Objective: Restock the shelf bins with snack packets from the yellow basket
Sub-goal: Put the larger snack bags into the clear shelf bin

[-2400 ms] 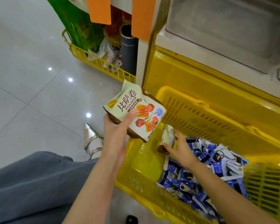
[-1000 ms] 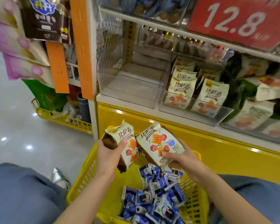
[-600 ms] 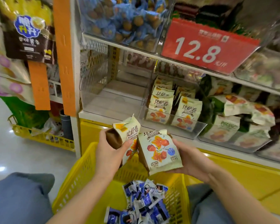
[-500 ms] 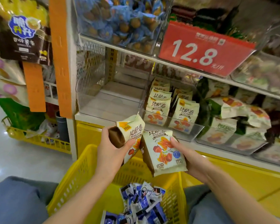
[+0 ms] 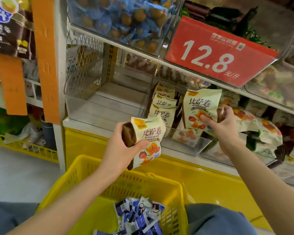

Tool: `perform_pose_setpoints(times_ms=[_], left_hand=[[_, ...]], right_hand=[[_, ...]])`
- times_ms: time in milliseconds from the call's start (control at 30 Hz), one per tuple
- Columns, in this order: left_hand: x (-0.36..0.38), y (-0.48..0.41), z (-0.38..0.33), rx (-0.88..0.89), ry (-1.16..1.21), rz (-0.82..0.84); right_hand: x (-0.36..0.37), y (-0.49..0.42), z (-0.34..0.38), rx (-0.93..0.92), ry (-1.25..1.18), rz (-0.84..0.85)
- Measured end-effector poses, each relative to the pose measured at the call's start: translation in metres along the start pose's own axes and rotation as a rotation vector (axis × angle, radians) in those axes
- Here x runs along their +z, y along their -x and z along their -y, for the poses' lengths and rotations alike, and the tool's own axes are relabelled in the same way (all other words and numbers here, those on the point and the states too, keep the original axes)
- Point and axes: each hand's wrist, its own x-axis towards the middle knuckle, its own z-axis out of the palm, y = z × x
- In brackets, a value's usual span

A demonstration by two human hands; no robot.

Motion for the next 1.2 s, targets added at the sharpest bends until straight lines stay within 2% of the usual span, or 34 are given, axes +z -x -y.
perform_pose_setpoints(times_ms=[233, 333, 400, 467, 533, 600, 633, 700, 800, 867, 1000, 1200], left_hand=[[0.004, -0.008, 0.004, -0.021, -0.009, 0.022], [0.005, -0.011, 0.004, -0.042, 0.014, 0.008], [0.006, -0.012, 0.005, -0.061, 0.027, 0.001], [0.007, -0.013, 0.005, -0.072, 0.037, -0.006], [0.008, -0.013, 0.006, -0.084, 0.043, -0.01], [0.009, -0.013, 0.007, -0.1, 0.048, -0.012], [0.01, -0.013, 0.008, -0.106, 0.048, -0.013], [0.011, -0.011, 0.01, -0.115, 0.043, -0.015], [0.01, -0.01, 0.013, -0.127, 0.037, -0.027], [0.01, -0.009, 0.015, -0.135, 0.036, -0.032], [0.008, -0.011, 0.016, -0.139, 0.032, -0.045], [0.009, -0.01, 0.02, -0.139, 0.034, -0.044]], right_hand=[[0.021, -0.015, -0.042, 0.045, 0.009, 0.094], [0.013, -0.016, -0.041, 0.1, 0.106, 0.147], [0.006, -0.013, -0.036, 0.067, 0.205, 0.162], [0.001, -0.007, -0.024, -0.134, 0.374, 0.118], [0.003, -0.006, -0.005, -0.44, 0.671, 0.073], [0.012, -0.009, 0.012, -0.683, 0.973, 0.121], [0.018, -0.012, 0.017, -0.736, 1.085, 0.175], [0.029, -0.021, 0.021, -0.7, 1.217, 0.275], [0.03, -0.032, 0.014, -0.5, 1.288, 0.356], [0.026, -0.034, 0.004, -0.42, 1.226, 0.317], [0.03, -0.033, -0.016, -0.435, 1.142, 0.236], [0.03, -0.024, -0.044, -0.277, 0.875, 0.299]])
